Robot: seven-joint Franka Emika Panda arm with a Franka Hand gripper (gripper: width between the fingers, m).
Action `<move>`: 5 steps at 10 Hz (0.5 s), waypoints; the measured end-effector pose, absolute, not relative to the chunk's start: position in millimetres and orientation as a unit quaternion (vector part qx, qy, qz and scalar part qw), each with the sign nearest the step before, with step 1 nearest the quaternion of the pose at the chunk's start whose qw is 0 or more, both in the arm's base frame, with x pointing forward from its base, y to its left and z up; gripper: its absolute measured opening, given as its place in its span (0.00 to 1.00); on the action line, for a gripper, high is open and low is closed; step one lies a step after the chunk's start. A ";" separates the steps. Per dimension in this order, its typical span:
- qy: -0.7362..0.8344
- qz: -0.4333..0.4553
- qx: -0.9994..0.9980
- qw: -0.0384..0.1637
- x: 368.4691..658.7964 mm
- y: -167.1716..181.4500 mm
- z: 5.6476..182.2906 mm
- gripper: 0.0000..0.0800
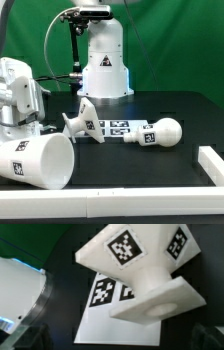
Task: Assemble lamp
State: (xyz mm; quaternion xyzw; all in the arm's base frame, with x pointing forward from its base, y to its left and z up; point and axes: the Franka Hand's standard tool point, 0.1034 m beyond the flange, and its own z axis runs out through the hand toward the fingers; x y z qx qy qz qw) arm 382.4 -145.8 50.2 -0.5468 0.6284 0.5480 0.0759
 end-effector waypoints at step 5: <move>0.532 0.531 -0.640 0.155 383.9 -140.7 49.8 0.87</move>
Offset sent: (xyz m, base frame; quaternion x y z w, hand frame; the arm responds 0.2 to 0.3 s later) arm -0.0052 0.0085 0.0033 0.0012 0.0144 -0.1156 0.9932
